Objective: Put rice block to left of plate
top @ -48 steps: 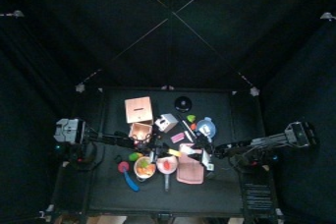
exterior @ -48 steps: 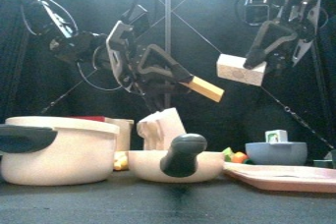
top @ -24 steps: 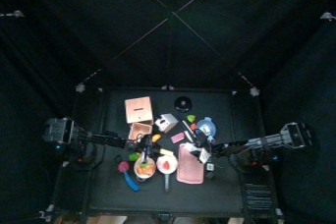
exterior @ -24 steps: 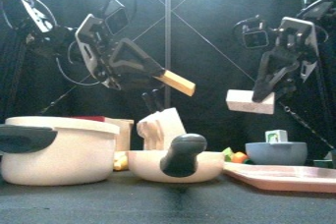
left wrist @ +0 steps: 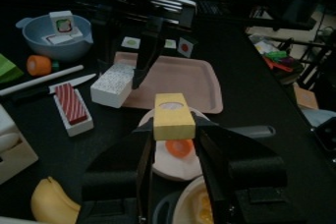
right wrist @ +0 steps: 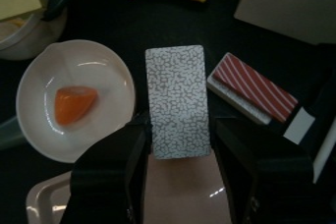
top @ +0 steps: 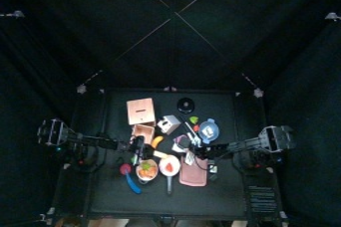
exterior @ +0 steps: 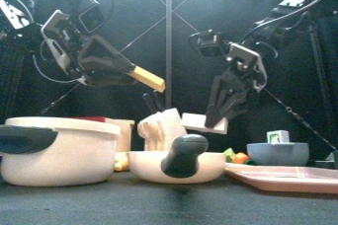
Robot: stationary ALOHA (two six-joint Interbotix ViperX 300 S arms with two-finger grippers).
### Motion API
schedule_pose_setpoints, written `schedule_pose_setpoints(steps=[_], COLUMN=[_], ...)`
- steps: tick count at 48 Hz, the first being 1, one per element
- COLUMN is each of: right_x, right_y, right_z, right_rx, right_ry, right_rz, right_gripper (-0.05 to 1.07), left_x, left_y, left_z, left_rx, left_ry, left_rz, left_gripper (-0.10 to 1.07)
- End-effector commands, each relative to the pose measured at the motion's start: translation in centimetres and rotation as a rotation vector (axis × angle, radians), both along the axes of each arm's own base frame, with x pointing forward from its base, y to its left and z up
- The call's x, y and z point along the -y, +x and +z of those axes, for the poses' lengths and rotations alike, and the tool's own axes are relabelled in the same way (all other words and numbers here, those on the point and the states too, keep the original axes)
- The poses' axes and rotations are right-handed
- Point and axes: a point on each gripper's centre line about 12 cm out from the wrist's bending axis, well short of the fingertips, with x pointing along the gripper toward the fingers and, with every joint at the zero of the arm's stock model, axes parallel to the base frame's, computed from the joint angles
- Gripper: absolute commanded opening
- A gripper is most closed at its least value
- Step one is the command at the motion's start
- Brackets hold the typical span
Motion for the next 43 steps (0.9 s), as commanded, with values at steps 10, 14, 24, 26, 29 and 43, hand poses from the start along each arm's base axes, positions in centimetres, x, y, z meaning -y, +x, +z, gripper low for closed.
schedule_pose_setpoints(steps=[10, 14, 24, 26, 29, 43], right_x=[1.6, 1.9, 2.3, 2.3, 2.1, 2.0], right_y=[2.7, 3.1, 3.5, 3.6, 3.8, 4.5], right_z=[0.1, -0.3, -0.9, -1.0, -1.0, -1.7], right_rx=[0.021, 0.017, 0.019, 0.023, 0.036, 0.036], right_ry=[-0.031, -0.028, -0.011, -0.004, 0.009, 0.023], right_rz=[-0.008, -0.013, -0.011, -0.004, 0.010, 0.021], right_gripper=[0.59, 0.59, 0.61, 0.62, 0.63, 0.74], left_x=[0.8, 0.8, 1.0, 1.0, 1.0, 1.0], left_y=[-1.0, -1.3, -1.3, -1.3, -1.3, -1.4], left_z=[0.8, 0.7, 0.6, 0.6, 0.6, 0.6], left_rx=[0.032, 0.030, 0.029, 0.028, 0.029, 0.027], left_ry=[0.000, -0.003, -0.004, -0.006, -0.004, -0.006], left_rz=[-0.026, -0.027, -0.032, -0.032, -0.032, -0.032], left_gripper=[0.52, 0.52, 0.52, 0.52, 0.52, 0.52])
